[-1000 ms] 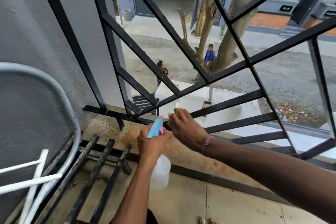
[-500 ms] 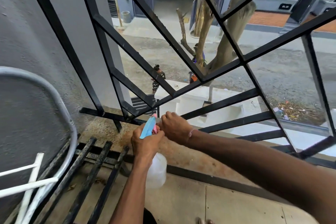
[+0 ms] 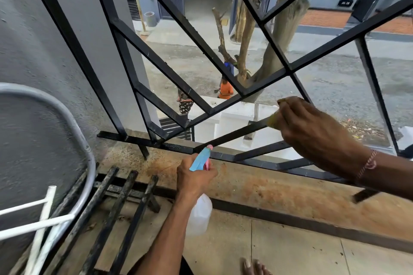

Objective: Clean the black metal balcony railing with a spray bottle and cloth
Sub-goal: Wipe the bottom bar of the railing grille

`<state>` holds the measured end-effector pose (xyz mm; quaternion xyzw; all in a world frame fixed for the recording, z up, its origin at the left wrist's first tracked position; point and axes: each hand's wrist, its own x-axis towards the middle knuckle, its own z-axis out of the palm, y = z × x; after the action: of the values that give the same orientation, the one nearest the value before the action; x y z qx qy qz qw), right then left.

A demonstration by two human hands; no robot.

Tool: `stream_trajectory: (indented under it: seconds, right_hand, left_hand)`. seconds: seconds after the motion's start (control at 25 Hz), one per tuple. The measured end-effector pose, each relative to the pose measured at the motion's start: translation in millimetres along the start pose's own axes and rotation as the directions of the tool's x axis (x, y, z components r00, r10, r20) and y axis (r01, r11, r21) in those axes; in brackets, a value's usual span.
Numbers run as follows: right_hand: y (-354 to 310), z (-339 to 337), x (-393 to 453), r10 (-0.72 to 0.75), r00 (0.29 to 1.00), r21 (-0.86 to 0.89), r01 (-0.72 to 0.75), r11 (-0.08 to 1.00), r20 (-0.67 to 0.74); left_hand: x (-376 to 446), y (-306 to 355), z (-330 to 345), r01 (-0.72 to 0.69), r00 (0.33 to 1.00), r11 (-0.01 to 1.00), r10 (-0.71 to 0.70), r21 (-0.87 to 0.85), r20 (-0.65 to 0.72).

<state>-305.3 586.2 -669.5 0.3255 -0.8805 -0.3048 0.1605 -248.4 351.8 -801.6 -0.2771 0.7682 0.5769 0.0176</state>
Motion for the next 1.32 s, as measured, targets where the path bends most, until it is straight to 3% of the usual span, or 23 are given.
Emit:
stream_trajectory:
  seconds: [0.08,0.16,0.24,0.32,0.36,0.4,0.44,0.48,0.52,0.72,0.88,1.12,1.32]
  right_hand:
    - [-8.6,-7.9,-16.8,-0.03,1.0,-0.013,0.03,0.999,0.007]
    - [-30.5,0.6,-33.5,-0.012,1.0,0.196,0.014,0.981,-0.012]
    - [-52.8,23.3,-44.2,0.005,1.0,0.492,-0.007,0.871,0.005]
    - [-73.7,46.5,-44.1,0.086,0.985,0.818,-0.17,0.549,0.146]
    - [-81.5,58.1,-42.8,0.102,0.951,0.913,-0.31,0.265,0.293]
    - [-90.0,70.2,-42.0,0.073,0.895,0.898,-0.435,-0.065,0.439]
    - [-98.4,81.1,-41.6,0.029,0.836,0.794,-0.51,-0.329,0.549]
    - [-106.6,91.0,-42.4,-0.022,0.776,0.66,-0.55,-0.512,0.63]
    - [-113.6,97.5,-43.3,-0.056,0.732,0.552,-0.56,-0.618,0.679]
    - [-127.6,112.8,-42.7,-0.054,0.654,0.436,-0.56,-0.705,0.754]
    - [-130.5,109.8,-38.4,-0.057,0.652,0.424,-0.555,-0.716,0.756]
    - [-137.1,96.7,-28.7,-0.129,0.645,0.144,-0.353,-0.924,0.753]
    - [-138.7,88.9,-28.8,-0.12,0.645,0.1,-0.295,-0.95,0.755]
  left_hand:
    - [-5.1,-6.2,4.6,0.027,0.999,0.996,-0.03,0.089,0.033]
    - [-6.7,-13.7,5.9,0.05,0.996,0.99,-0.06,0.135,0.068]
    - [-5.6,-19.2,8.0,0.101,0.987,0.984,-0.117,0.143,0.108]
    - [-4.4,-23.9,10.2,0.122,0.982,0.984,-0.139,0.129,0.128]
    - [-3.9,-26.3,12.1,0.126,0.981,0.984,-0.142,0.124,0.134]
    - [-2.9,-28.8,13.6,0.114,0.982,0.984,-0.134,0.139,0.137]
    - [-1.2,-30.7,15.4,0.107,0.981,0.982,-0.13,0.155,0.143]
    - [0.9,-32.0,16.8,0.112,0.98,0.98,-0.136,0.165,0.145]
    - [3.7,-34.1,17.8,0.116,0.979,0.977,-0.143,0.179,0.143]
    - [36.9,-65.9,32.3,0.181,0.979,0.963,-0.195,0.2,0.052]
    - [30.8,-58.3,32.2,0.194,0.977,0.962,-0.208,0.19,0.054]
    - [23.8,-47.1,27.4,0.169,0.979,0.965,-0.188,0.201,0.079]
    - [25.9,-52.0,27.5,0.125,0.988,0.968,-0.142,0.216,0.067]
